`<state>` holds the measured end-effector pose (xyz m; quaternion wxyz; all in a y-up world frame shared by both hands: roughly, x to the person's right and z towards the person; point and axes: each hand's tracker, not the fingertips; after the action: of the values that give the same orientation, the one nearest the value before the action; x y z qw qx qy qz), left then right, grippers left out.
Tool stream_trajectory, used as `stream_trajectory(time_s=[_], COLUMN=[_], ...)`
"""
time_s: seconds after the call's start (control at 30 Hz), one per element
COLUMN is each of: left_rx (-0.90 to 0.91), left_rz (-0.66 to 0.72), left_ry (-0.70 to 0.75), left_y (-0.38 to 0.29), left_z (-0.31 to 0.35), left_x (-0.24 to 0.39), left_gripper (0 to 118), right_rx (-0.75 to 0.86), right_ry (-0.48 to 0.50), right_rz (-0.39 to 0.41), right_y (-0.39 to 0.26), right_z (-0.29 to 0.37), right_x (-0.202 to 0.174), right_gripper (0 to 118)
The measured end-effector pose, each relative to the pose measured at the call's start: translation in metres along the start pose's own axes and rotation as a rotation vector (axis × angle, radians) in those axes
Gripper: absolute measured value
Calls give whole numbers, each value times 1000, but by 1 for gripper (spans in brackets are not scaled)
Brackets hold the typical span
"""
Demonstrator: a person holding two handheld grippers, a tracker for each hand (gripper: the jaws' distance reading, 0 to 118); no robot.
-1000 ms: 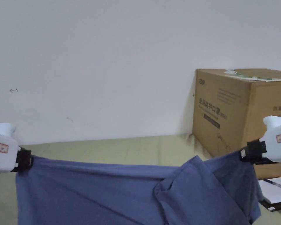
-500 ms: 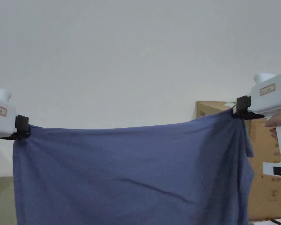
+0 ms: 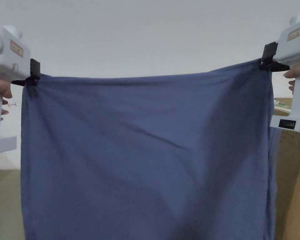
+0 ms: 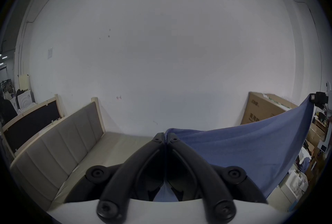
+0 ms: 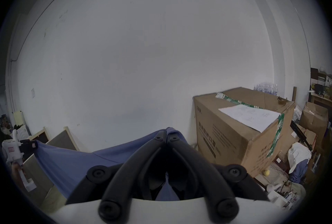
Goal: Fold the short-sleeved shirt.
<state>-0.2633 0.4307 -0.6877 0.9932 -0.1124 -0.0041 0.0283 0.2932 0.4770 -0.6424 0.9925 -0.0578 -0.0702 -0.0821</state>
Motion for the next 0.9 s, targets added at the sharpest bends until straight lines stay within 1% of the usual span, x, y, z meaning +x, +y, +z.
stream_trajectory(time_s=[0.13, 0.17, 0.23, 0.3, 0.33, 0.4, 0.47, 0.53, 0.57, 0.63, 0.7, 0.73, 0.77, 0.83, 0.9], left_rx=[157, 172, 160, 83, 27, -93, -231, -363, -444, -567, -668, -715, -733, -758, -740], left_rz=[-11, -12, -33, -18, 4, 23, 50, 102, 106, 86, 79, 90, 133, 204, 203], left_ry=[28, 47, 80, 84, 58, 37, 11, -49, -54, -44, -49, -61, -58, -79, -77], left_y=[-16, -24, -46, -73, -93, -139, -203, -268, -305, -370, -423, -445, -465, -493, -506], left_z=[-4, -5, -11, -23, -31, -48, -60, -61, -58, -42, -19, -6, 10, 49, 81], left_x=[2, 4, 10, 18, 18, 16, 14, 8, 4, -4, -13, -20, -29, -40, -54], left_gripper=[0, 0, 0, 0, 0, 0, 0, 0, 0, 0, 0, 0, 0, 0, 0], right_rx=[134, 168, 212, 198, 163, 19, -144, -297, -407, -585, -710, -748, -794, -804, -819], right_ry=[-21, -30, -32, -62, -45, -8, -3, -8, 19, 26, 21, 16, 27, 27, 58], right_rz=[20, 21, 29, 43, 45, 16, -6, 17, 29, 56, 57, 43, 26, 25, 9], right_y=[-18, -28, -56, -92, -116, -167, -240, -314, -355, -426, -478, -499, -513, -532, -537], right_z=[-6, -6, -5, -8, -12, -25, -30, -30, -23, 2, 34, 54, 82, 123, 163], right_x=[-5, -6, -6, -7, -4, 4, 15, 29, 38, 55, 73, 82, 87, 99, 111], right_gripper=[0, 0, 0, 0, 0, 0, 0, 0, 0, 0, 0, 0, 0, 0, 0])
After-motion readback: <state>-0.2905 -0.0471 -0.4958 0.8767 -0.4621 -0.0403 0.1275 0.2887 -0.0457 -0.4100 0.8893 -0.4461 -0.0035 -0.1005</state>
